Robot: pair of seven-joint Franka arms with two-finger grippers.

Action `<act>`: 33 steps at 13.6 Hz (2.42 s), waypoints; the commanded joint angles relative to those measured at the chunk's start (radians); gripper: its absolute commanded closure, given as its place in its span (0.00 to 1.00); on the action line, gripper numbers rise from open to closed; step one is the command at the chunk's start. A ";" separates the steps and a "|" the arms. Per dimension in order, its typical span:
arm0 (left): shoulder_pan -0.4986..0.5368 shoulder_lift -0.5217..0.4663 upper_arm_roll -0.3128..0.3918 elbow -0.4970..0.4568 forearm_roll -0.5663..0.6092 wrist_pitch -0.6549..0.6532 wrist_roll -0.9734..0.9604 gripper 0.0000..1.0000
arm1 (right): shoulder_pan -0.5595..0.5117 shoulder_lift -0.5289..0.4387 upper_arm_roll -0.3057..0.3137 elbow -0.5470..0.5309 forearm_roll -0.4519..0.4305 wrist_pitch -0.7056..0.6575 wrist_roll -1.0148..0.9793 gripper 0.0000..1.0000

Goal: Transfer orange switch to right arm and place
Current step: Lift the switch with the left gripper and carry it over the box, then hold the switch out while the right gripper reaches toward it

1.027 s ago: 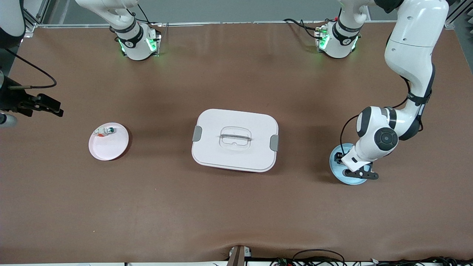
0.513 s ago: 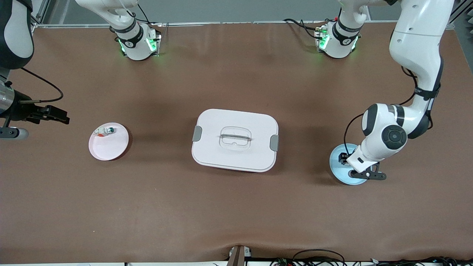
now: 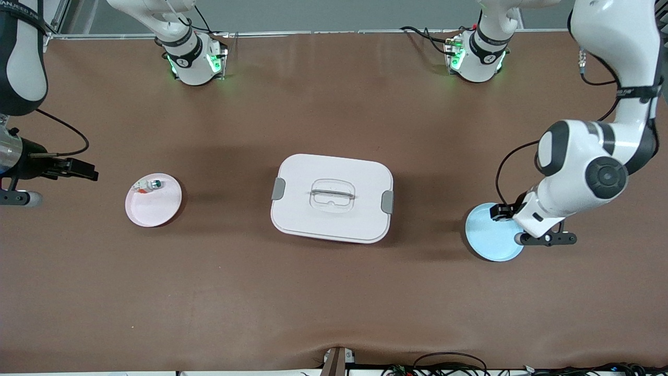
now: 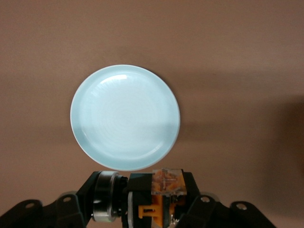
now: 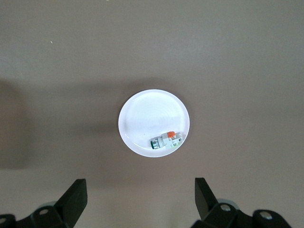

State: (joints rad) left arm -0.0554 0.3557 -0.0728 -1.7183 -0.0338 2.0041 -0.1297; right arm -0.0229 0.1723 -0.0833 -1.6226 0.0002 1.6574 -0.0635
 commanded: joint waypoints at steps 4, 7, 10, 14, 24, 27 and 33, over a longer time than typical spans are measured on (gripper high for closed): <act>0.000 -0.046 -0.053 0.230 -0.193 -0.189 -0.200 0.60 | -0.012 0.007 0.010 0.030 0.024 -0.059 -0.002 0.00; -0.006 -0.044 -0.122 0.296 -0.250 -0.189 -0.463 0.61 | -0.015 0.006 0.008 0.023 0.148 -0.047 -0.005 0.00; -0.011 -0.040 -0.212 0.347 -0.252 -0.173 -0.774 0.61 | -0.006 0.006 0.011 0.021 0.190 -0.033 0.001 0.00; -0.058 -0.021 -0.301 0.362 -0.255 -0.004 -0.993 0.63 | -0.008 0.004 0.013 0.010 0.313 -0.038 0.002 0.00; -0.352 0.097 -0.298 0.359 -0.248 0.508 -1.534 0.63 | 0.035 -0.060 0.014 -0.036 0.544 -0.031 0.194 0.00; -0.415 0.144 -0.298 0.361 -0.253 0.603 -1.778 0.63 | 0.070 -0.092 0.014 -0.069 0.601 0.011 0.231 0.00; -0.535 0.215 -0.272 0.365 -0.245 0.663 -2.094 0.62 | 0.207 -0.269 0.016 -0.315 0.731 0.307 0.255 0.00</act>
State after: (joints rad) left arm -0.5521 0.5448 -0.3639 -1.3847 -0.2726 2.6394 -2.1654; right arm 0.1527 -0.0009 -0.0627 -1.8287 0.6909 1.9036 0.1809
